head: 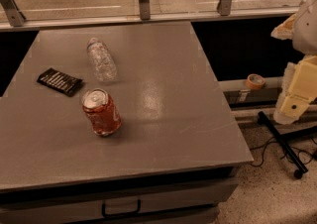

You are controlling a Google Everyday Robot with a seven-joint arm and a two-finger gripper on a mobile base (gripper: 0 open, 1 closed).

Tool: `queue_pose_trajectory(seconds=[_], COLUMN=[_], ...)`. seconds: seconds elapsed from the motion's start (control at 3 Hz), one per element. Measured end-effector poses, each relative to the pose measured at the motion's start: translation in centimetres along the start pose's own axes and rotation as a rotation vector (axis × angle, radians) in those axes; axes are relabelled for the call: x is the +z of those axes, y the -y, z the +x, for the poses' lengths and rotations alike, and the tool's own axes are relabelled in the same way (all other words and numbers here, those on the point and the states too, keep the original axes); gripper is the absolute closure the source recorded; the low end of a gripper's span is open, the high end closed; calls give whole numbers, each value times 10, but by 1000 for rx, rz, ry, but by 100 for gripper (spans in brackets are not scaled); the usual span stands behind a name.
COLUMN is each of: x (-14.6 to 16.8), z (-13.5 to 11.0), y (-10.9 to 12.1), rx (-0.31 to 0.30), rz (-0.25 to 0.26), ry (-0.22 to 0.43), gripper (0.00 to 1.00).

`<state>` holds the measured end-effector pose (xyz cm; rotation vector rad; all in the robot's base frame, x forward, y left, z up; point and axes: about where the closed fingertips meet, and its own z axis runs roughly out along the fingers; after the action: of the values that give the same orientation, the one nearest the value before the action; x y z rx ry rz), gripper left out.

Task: Place water bottle upright

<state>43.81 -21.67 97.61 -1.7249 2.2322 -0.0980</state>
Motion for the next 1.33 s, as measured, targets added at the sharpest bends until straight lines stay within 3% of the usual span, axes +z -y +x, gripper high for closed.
queue_pose_trajectory(seconds=[0.33,0.67,1.0,1.33], x=[-2,3,32,69], z=[-4,-18,-66,-129], y=[3,17,63,113], rx=[10,64,186,329], rz=[14,26,-23,-37], ry=[7,34,128,224], gripper=[0,0,0,0])
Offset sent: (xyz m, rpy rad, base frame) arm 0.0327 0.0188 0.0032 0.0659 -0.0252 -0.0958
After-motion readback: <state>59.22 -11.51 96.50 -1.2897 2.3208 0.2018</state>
